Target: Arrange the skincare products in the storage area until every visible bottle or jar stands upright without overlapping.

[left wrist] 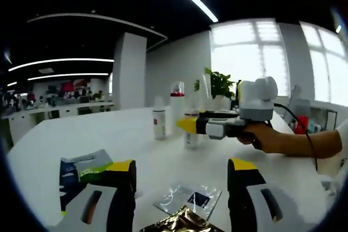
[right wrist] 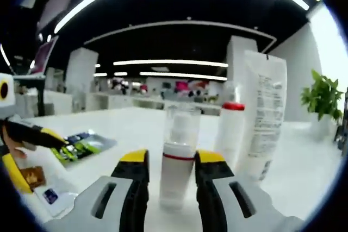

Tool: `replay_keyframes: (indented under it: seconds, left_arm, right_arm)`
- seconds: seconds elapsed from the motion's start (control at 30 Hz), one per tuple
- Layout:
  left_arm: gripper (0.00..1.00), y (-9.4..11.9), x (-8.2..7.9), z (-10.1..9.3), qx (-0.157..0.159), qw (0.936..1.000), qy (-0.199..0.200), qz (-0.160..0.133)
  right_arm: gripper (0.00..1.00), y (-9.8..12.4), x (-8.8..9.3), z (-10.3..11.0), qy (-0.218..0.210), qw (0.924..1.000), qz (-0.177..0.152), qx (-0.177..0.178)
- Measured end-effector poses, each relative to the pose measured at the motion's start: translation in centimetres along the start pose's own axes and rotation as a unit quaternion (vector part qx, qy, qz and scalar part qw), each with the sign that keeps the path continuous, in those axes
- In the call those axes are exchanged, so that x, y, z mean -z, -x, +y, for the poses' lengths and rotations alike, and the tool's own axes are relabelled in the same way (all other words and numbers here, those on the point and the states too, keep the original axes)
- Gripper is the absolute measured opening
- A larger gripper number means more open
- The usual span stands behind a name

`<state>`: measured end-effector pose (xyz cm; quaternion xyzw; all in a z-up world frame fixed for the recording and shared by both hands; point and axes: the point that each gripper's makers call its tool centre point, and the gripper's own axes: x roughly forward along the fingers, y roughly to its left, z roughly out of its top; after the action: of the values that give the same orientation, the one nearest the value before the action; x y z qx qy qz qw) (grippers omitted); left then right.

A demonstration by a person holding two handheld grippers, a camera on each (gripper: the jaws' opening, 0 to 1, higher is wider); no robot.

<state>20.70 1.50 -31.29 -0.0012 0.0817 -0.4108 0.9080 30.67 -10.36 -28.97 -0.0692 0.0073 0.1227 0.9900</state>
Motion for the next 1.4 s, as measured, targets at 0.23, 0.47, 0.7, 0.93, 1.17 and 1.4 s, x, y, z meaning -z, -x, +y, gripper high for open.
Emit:
replay_keyframes:
  seconds: [0.23, 0.47, 0.7, 0.93, 1.17, 1.4]
  left_arm:
    - [0.70, 0.1, 0.0, -0.1, 0.000, 1.0000, 0.001, -0.001]
    - [0.70, -0.1, 0.4, -0.1, -0.001, 1.0000, -0.003, 0.005]
    - [0.70, 0.3, 0.1, 0.0, -0.002, 1.0000, 0.001, 0.000]
    - [0.71, 0.6, -0.2, -0.1, 0.003, 0.9999, 0.007, -0.010]
    - [0.82, 1.4, -0.9, 1.0, -0.010, 0.9981, 0.053, -0.030]
    - [1.00, 1.6, -1.1, 2.4, -0.033, 0.9935, 0.103, -0.033]
  right_arm:
    - [0.21, -0.4, 0.4, -0.3, -0.008, 0.9999, 0.005, 0.004]
    - [0.21, -1.4, 0.3, -0.7, -0.011, 0.9995, 0.006, 0.029]
    - [0.32, -1.8, 0.5, -0.4, 0.013, 0.9994, 0.011, 0.028]
    - [0.53, -1.0, 0.4, 0.3, -0.015, 0.9998, 0.016, 0.002]
    - [0.67, 1.2, 0.8, 1.6, 0.026, 0.9987, 0.037, -0.024]
    - [0.94, 4.3, 1.0, 4.2, 0.056, 0.9952, 0.043, -0.068]
